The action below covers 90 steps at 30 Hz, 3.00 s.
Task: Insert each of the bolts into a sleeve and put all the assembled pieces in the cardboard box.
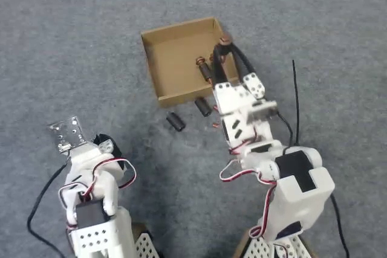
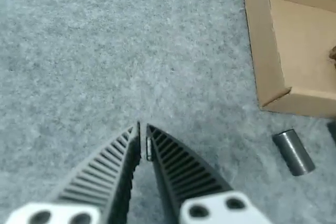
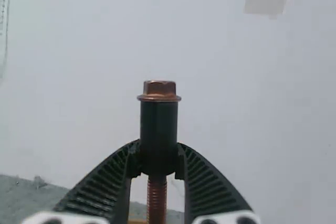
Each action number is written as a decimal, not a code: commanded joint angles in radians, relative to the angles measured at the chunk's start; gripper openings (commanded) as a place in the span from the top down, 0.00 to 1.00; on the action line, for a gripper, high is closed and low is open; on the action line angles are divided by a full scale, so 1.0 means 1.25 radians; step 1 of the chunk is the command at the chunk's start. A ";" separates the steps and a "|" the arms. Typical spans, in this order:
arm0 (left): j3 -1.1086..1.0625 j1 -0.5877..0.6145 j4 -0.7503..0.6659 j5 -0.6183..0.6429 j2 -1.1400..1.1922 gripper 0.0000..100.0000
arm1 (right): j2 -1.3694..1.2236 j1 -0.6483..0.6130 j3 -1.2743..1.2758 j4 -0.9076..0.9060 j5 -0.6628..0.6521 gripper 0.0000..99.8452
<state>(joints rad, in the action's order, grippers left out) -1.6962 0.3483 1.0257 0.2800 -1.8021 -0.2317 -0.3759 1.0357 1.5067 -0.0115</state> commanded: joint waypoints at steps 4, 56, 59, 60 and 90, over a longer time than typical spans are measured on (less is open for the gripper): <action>0.008 0.005 0.004 -0.015 -0.009 0.98 | 0.013 -0.042 -0.145 -0.207 -0.009 0.99; 0.008 0.005 0.002 -0.016 -0.009 0.98 | -0.396 -0.058 -1.212 -1.811 -0.009 0.93; 0.008 0.005 0.002 -0.016 -0.009 0.98 | -0.395 -0.060 -1.214 -1.868 -0.009 0.85; 0.008 0.005 0.002 -0.016 -0.009 0.98 | -0.395 -0.060 -1.214 -1.877 -0.009 0.83; 0.008 0.005 0.002 -0.017 -0.009 0.98 | -0.116 -0.021 -1.212 -2.462 -0.009 0.88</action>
<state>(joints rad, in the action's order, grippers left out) -1.6962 0.3483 1.0273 0.2708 -1.8021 -0.4757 -0.4143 -0.4404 -1.5083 -0.0115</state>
